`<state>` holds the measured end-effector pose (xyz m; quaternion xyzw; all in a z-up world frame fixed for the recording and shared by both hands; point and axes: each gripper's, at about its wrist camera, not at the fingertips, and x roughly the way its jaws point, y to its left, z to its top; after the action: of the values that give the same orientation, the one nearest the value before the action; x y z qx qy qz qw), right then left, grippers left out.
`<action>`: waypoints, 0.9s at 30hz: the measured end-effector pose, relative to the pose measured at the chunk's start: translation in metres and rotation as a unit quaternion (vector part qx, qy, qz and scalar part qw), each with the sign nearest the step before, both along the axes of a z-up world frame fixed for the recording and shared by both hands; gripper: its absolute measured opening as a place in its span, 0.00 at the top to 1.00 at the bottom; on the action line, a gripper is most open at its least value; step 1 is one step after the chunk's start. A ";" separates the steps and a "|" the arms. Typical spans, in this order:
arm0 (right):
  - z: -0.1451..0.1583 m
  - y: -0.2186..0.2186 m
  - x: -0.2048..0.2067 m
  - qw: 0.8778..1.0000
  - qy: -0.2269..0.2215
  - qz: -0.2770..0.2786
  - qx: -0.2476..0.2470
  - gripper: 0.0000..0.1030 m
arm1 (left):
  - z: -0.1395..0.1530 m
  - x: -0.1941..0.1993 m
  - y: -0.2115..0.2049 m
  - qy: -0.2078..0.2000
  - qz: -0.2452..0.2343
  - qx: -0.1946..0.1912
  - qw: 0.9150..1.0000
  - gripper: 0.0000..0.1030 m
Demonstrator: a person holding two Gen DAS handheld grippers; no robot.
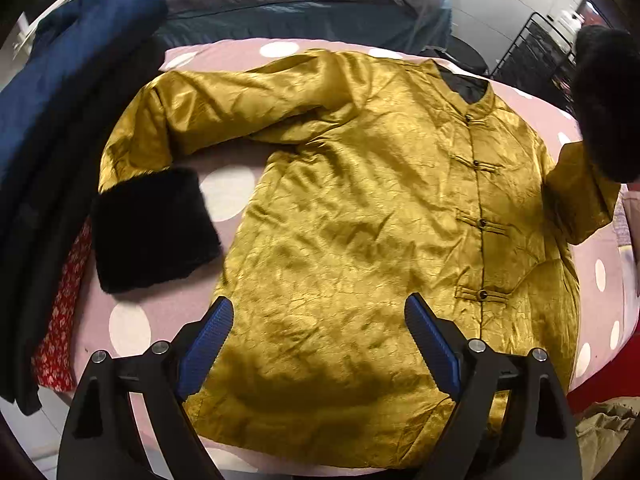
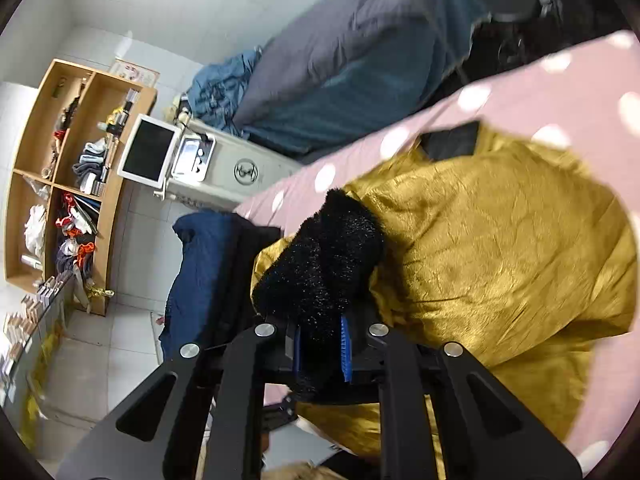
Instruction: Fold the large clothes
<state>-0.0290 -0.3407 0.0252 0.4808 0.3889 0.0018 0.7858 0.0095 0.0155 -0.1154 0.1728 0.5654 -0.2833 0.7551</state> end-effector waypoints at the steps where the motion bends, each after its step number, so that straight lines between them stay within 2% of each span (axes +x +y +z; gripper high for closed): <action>1: -0.011 0.008 0.008 1.000 0.000 0.005 0.013 0.86 | -0.002 0.001 0.004 0.003 0.006 0.002 1.000 0.17; 4: -0.048 0.029 0.053 0.997 -0.005 0.006 0.080 0.85 | -0.007 0.006 0.015 0.011 0.023 0.006 1.000 0.17; 6: -0.074 0.040 0.077 0.997 0.006 -0.006 0.082 0.77 | -0.009 0.009 0.020 0.013 0.030 0.008 0.999 0.17; 7: -0.087 0.047 0.089 0.997 0.021 -0.009 0.078 0.61 | -0.009 0.009 0.021 0.012 0.031 0.009 0.999 0.17; 9: -0.109 0.054 0.106 0.995 0.049 -0.010 0.091 0.34 | -0.008 0.010 0.022 0.009 0.033 0.011 0.999 0.17; 11: -0.125 0.055 0.103 0.995 0.061 -0.014 0.080 0.34 | -0.007 0.013 0.022 0.006 0.036 0.012 0.999 0.17; 15: -0.138 0.052 0.091 0.996 0.094 -0.010 0.001 0.34 | -0.008 0.019 0.018 0.003 0.034 0.014 0.999 0.15; 18: -0.144 0.033 0.063 0.991 0.116 -0.035 -0.063 0.34 | -0.012 0.022 0.008 0.001 0.022 0.023 0.999 0.15; 21: -0.149 0.003 0.023 0.974 0.164 -0.081 -0.136 0.34 | -0.015 0.029 -0.006 -0.001 0.008 0.027 1.000 0.15; 23: -0.155 -0.019 -0.006 0.961 0.194 -0.122 -0.155 0.34 | -0.017 0.037 -0.019 0.000 0.000 0.024 1.000 0.15; 27: -0.185 -0.065 -0.075 0.939 0.240 -0.215 -0.118 0.34 | -0.026 0.055 -0.046 0.004 -0.005 0.027 1.000 0.15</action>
<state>-0.1044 -0.4059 -0.1595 0.4433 0.4506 -0.3288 0.7017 0.0646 -0.0300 -0.1416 0.1944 0.5750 -0.2725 0.7465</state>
